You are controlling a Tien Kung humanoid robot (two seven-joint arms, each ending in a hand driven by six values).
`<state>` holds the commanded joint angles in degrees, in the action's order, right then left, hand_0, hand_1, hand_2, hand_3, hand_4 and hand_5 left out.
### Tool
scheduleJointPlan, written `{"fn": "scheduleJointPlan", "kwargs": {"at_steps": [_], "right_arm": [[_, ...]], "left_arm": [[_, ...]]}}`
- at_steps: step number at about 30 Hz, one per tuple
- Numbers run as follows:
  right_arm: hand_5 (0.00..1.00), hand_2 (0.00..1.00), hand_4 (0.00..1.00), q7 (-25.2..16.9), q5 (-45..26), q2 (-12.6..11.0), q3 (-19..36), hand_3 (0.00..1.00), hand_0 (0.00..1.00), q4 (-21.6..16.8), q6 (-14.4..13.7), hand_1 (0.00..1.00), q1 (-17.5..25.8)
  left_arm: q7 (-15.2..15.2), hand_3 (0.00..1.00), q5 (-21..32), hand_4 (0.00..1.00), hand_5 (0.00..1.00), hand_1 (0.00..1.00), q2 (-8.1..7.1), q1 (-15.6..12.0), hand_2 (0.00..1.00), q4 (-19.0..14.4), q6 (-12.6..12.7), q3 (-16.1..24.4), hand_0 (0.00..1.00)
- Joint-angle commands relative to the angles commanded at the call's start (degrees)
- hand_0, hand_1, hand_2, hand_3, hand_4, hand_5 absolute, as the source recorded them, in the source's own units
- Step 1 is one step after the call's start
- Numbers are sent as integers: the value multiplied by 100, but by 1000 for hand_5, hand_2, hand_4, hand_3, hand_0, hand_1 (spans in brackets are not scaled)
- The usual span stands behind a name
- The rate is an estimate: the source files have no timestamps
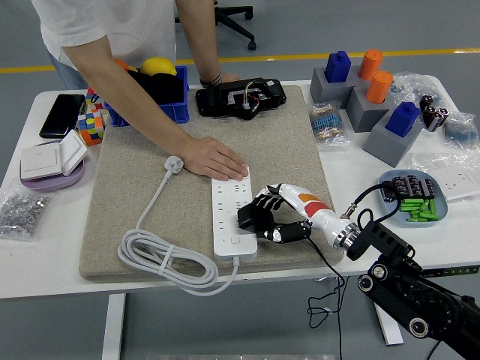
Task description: Press the white button,pick up the black plug,place it near the board,insert it into the board
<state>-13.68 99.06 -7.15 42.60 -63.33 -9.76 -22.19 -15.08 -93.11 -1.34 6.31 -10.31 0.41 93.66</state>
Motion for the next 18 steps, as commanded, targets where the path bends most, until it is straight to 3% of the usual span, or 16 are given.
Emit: {"fn": "scheduleJointPlan", "kwargs": {"at_steps": [13, 14, 18], "right_arm": [[2, 571, 852, 0, -3, 5, -17, 582, 535, -15, 24, 545, 15], [2, 592, 896, -3, -7, 6, -14, 592, 620, -18, 21, 602, 16], [2, 592, 896, -24, -34, 12, 5, 592, 620, -26, 14, 602, 8]], "left_arm": [[4, 578, 3, 598, 257, 496, 13, -21, 512, 0, 0, -2, 466], [3, 578, 0, 598, 257, 496, 14, -23, 512, 0, 0, 2, 466], [4, 578, -4, 598, 257, 496, 18, -29, 512, 0, 1, 14, 466]]}}
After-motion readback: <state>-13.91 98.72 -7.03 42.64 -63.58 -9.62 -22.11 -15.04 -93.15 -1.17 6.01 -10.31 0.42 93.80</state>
